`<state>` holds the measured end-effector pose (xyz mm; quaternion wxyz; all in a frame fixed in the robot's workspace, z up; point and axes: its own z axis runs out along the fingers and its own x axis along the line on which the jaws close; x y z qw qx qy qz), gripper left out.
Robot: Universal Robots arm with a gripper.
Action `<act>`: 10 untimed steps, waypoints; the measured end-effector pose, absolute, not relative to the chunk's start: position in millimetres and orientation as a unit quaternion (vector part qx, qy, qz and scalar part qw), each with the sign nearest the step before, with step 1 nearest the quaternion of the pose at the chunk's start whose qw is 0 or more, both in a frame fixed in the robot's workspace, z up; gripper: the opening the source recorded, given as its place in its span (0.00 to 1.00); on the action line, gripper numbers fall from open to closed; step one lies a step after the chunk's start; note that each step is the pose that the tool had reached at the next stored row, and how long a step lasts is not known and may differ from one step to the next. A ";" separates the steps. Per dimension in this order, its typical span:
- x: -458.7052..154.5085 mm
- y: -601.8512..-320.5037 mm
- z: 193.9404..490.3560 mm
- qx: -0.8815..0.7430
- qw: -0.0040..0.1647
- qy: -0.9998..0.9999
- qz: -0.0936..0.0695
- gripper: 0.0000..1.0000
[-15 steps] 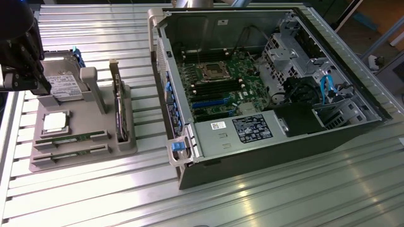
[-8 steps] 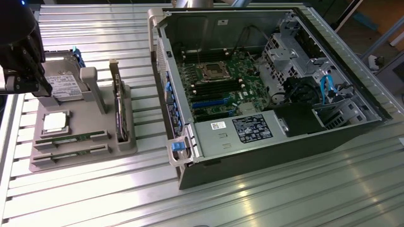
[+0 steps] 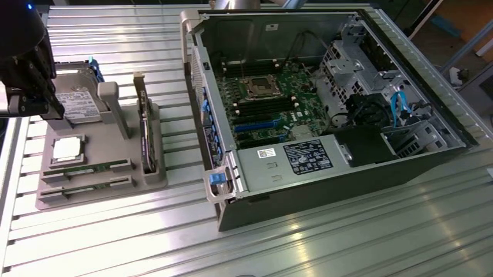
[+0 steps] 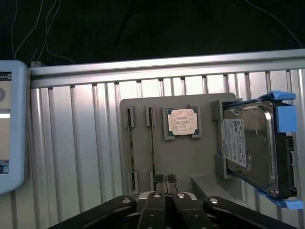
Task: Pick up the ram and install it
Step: 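Pick up the ram and move it above insertion slot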
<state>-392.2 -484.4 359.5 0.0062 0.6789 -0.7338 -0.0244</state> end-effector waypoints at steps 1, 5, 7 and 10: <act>-392.2 -484.9 359.2 0.679 0.006 -0.734 -0.024 0.11; -392.2 -486.2 359.4 0.679 0.006 -0.734 -0.024 0.11; -392.2 -486.3 359.4 0.679 0.006 -0.734 -0.024 0.11; -392.2 -486.3 359.4 0.679 0.006 -0.734 -0.024 0.11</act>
